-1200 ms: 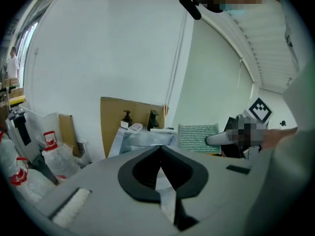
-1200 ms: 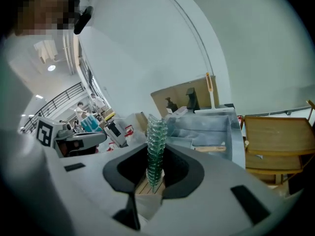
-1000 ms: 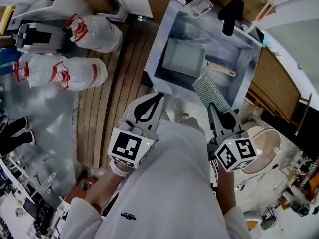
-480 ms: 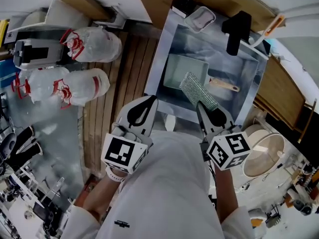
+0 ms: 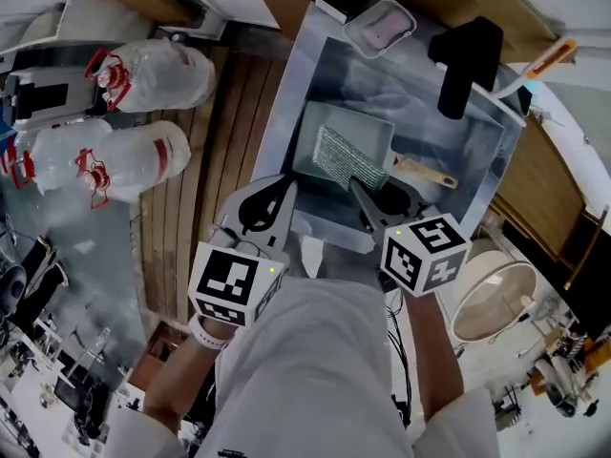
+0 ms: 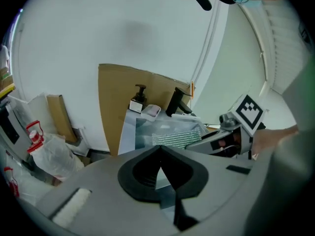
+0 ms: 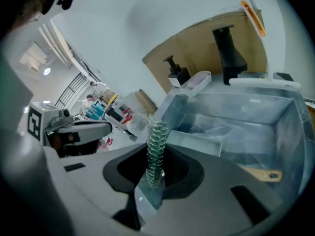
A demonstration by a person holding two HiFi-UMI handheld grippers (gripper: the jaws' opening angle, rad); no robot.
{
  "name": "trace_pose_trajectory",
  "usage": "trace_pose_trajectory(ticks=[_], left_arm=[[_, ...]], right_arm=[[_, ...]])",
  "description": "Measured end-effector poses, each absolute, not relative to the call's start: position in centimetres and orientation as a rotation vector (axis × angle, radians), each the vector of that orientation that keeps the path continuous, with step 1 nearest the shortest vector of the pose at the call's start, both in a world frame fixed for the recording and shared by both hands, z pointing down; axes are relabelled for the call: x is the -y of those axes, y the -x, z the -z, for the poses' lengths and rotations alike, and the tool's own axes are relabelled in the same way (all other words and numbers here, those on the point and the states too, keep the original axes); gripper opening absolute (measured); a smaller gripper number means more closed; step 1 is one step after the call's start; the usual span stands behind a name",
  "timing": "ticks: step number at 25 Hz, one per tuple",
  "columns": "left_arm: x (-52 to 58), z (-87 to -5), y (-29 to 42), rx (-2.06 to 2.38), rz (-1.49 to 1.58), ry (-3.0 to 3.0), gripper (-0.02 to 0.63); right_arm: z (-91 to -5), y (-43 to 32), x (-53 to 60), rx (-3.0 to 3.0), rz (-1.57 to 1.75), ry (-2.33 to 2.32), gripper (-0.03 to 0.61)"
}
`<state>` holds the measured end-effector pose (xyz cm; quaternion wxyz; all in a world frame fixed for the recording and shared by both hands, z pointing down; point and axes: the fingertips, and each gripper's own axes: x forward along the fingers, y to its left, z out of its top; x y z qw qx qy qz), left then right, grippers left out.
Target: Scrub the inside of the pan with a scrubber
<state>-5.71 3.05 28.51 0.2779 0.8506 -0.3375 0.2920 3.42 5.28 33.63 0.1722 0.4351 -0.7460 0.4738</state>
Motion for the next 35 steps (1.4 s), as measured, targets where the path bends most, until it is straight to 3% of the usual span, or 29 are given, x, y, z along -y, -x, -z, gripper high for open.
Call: trace_pose_trajectory(ticks=[16, 35], left_arm=[[-3.1, -34.8, 3.4, 0.900, -0.703, -2.222, 0.003], [-2.4, -36.9, 2.4, 0.929, -0.746, -2.201, 0.004]], right_arm=[[-46.1, -1.7, -2.3, 2.044, -1.529, -1.017, 0.071], [-50.8, -3.0, -1.1, 1.794, -1.700, -1.113, 0.071]])
